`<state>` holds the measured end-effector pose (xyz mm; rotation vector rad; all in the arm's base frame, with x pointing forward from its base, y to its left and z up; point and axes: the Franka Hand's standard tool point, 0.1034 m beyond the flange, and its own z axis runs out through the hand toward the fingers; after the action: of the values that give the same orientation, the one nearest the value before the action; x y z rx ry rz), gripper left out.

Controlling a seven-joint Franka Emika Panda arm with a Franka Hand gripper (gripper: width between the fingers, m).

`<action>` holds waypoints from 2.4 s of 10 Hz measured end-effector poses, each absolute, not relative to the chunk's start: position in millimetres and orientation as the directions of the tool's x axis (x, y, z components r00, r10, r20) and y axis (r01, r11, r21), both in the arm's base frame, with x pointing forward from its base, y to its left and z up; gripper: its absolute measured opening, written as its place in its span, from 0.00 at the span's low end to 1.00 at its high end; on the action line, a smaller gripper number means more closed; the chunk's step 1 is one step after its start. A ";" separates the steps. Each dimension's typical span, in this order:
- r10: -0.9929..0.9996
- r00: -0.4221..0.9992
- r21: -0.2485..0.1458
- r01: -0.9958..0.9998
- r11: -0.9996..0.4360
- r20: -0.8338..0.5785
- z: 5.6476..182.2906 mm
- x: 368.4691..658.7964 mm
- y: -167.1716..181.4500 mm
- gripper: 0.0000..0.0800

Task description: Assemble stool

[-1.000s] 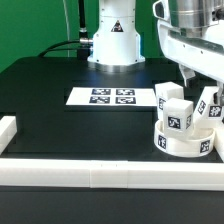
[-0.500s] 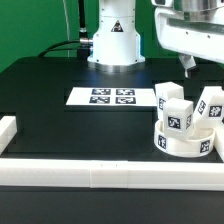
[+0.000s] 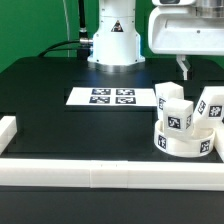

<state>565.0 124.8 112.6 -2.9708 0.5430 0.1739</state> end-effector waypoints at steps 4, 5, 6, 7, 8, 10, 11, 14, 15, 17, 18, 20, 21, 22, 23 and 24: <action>-0.044 0.994 -0.130 -0.057 -0.990 -0.100 111.1 564.9 122.6 0.81; -0.011 0.995 -0.133 -0.024 -0.991 -0.096 111.1 564.8 122.8 0.81; 0.132 0.988 -0.121 0.122 -0.985 -0.078 110.7 563.7 125.8 0.81; 0.280 0.959 -0.125 0.273 -0.954 -0.046 109.5 563.3 132.2 0.81; 0.380 0.924 -0.129 0.373 -0.919 -0.036 108.5 561.7 135.0 0.81; 0.521 0.854 -0.135 0.514 -0.847 -0.017 107.8 561.4 134.8 0.81; 0.571 0.821 -0.136 0.565 -0.814 -0.008 107.8 561.7 133.8 0.81; 0.718 0.696 -0.132 0.713 -0.688 0.019 107.8 562.6 131.3 0.81; 0.796 0.604 -0.113 0.794 -0.597 0.036 107.4 565.2 130.8 0.81; 0.890 0.454 -0.108 0.888 -0.447 0.049 102.6 565.1 129.0 0.81; 0.926 0.375 -0.102 0.924 -0.368 0.055 101.8 565.1 127.7 0.81; 0.969 0.239 -0.094 0.968 -0.233 0.059 98.5 564.3 127.1 0.81; 0.987 0.149 -0.088 0.986 -0.144 0.057 95.9 563.6 126.2 0.81; 0.994 0.091 -0.085 0.993 -0.086 0.059 94.2 563.3 125.9 0.81; 0.995 0.074 -0.078 0.995 -0.069 0.062 92.8 563.7 125.6 0.81; 0.996 0.068 -0.063 0.996 -0.064 0.065 88.7 564.0 124.5 0.81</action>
Offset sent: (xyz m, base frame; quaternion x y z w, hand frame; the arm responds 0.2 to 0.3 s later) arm 0.0000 0.0000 0.0000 0.0000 0.0000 -0.1938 0.9810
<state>564.0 124.5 88.7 -2.2279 -2.0850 -0.0066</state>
